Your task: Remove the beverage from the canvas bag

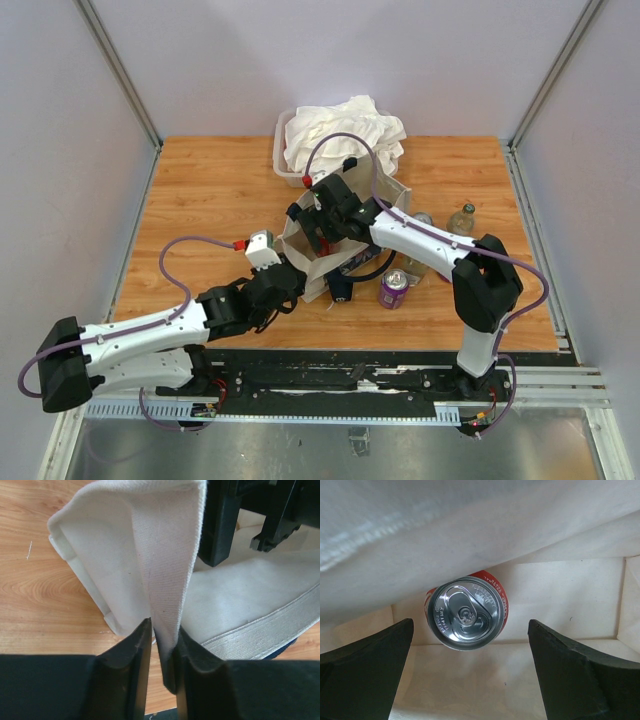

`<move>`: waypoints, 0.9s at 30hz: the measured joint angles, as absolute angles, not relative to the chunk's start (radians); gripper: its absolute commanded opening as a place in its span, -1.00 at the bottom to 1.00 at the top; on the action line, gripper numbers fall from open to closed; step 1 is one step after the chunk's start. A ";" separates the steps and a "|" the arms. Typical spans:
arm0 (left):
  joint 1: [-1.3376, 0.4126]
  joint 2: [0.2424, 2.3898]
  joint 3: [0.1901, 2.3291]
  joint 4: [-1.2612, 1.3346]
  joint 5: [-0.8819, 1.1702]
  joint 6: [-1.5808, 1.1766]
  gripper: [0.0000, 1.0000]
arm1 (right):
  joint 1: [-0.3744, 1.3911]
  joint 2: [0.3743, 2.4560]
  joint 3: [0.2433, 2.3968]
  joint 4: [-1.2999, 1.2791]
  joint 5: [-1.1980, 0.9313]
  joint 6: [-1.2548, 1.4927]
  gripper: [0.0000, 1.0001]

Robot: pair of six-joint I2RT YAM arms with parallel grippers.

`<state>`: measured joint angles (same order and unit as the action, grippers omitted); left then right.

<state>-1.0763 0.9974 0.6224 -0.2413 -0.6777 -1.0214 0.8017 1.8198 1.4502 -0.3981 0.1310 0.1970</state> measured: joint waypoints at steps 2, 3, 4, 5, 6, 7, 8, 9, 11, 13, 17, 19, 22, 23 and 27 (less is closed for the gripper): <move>-1.064 1.010 0.622 -0.223 -0.668 -1.014 -0.94 | 0.802 1.825 1.451 -0.390 0.130 0.197 0.93; -1.061 1.018 0.622 -0.215 -0.663 -1.011 -0.98 | 0.801 1.827 1.451 -0.388 0.130 0.197 0.91; -1.059 1.024 0.622 -0.208 -0.660 -1.010 -0.99 | 0.801 1.829 1.451 -0.386 0.130 0.197 0.90; -1.057 1.032 0.622 -0.202 -0.657 -1.007 -0.99 | 0.800 1.833 1.451 -0.383 0.130 0.197 0.87; -1.056 1.040 0.622 -0.197 -0.656 -1.005 -0.99 | 0.800 1.838 1.451 -0.378 0.130 0.197 0.82; -1.055 1.050 0.622 -0.189 -0.655 -1.002 -0.99 | 0.800 1.844 1.451 -0.373 0.126 0.197 0.75; -1.055 1.057 0.622 -0.184 -0.654 -1.002 -0.99 | 0.800 1.851 1.454 -0.370 0.123 0.197 0.67; -1.055 1.066 0.622 -0.180 -0.654 -1.002 -0.99 | 0.800 1.860 1.459 -0.368 0.120 0.197 0.55; -1.054 1.081 0.622 -0.171 -0.653 -1.002 -0.99 | 0.800 1.877 1.466 -0.362 0.113 0.196 0.35; -1.050 1.095 0.622 -0.158 -0.651 -1.002 -0.99 | 0.799 1.888 1.469 -0.359 0.117 0.192 0.05; -1.049 1.118 0.622 -0.145 -0.645 -1.002 -0.99 | 0.798 1.891 1.475 -0.360 0.116 0.195 -0.62; -1.049 1.128 0.622 -0.142 -0.642 -1.002 -0.99 | 0.792 1.891 1.475 -0.361 0.113 0.195 -0.98; -1.049 1.134 0.622 -0.135 -0.639 -1.004 -0.99 | 0.785 1.888 1.475 -0.364 0.108 0.192 -0.99; -1.049 1.135 0.622 -0.133 -0.638 -1.007 -0.99 | 0.784 1.886 1.475 -0.365 0.105 0.190 -0.99; -1.044 1.135 0.609 -0.115 -0.633 -1.018 -0.99 | 0.781 1.858 1.475 -0.399 0.089 0.173 -0.99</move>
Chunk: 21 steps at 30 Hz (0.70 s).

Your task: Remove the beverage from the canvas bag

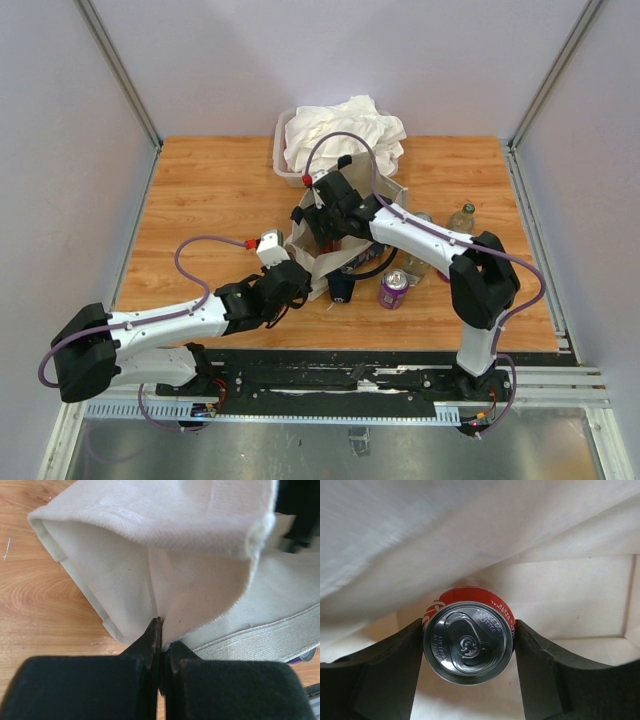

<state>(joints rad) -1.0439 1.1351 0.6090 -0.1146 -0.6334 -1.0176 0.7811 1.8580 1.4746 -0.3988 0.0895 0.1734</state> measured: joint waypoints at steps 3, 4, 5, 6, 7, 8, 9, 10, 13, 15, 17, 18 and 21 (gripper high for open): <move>-1.032 1.134 0.590 -0.091 -0.625 -1.026 -0.99 | 0.781 1.806 1.483 -0.436 0.083 0.155 -0.99; -1.027 1.132 0.584 -0.083 -0.624 -1.029 -0.99 | 0.781 1.777 1.492 -0.449 0.080 0.148 -0.99; -1.021 1.129 0.580 -0.076 -0.623 -1.029 -0.99 | 0.781 1.754 1.501 -0.455 0.080 0.143 -0.99; -1.015 1.126 0.577 -0.071 -0.622 -1.029 -0.99 | 0.782 1.723 1.514 -0.460 0.080 0.133 -0.99; -1.007 1.124 0.576 -0.068 -0.622 -1.029 -0.99 | 0.783 1.693 1.528 -0.462 0.081 0.126 -0.98; -0.999 1.121 0.576 -0.064 -0.622 -1.026 -0.99 | 0.784 1.663 1.542 -0.463 0.082 0.120 -0.99; -0.994 1.120 0.576 -0.059 -0.622 -1.021 -0.99 | 0.785 1.629 1.560 -0.464 0.084 0.112 -0.99; -0.979 1.118 0.576 -0.056 -0.622 -1.015 -0.99 | 0.786 1.604 1.572 -0.464 0.086 0.107 -0.99; -0.950 1.117 0.578 -0.051 -0.620 -0.990 -0.99 | 0.791 1.514 1.590 -0.463 0.094 0.099 -0.99; -0.920 1.117 0.581 -0.047 -0.612 -0.969 -0.99 | 0.804 1.462 1.591 -0.478 0.102 0.096 -0.98; -0.875 1.117 0.588 -0.044 -0.596 -0.945 -0.99 | 0.823 1.428 1.590 -0.501 0.116 0.090 -0.99; -0.850 1.119 0.593 -0.042 -0.586 -0.933 -0.99 | 0.835 1.416 1.589 -0.513 0.124 0.088 -0.98; -0.791 1.135 0.616 -0.042 -0.563 -0.895 -0.99 | 0.880 1.378 1.570 -0.551 0.147 0.080 -0.98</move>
<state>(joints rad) -0.7906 1.1347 0.6159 -0.0422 -0.5632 -0.8951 0.8799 1.3785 1.5696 -0.5507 0.1467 0.0795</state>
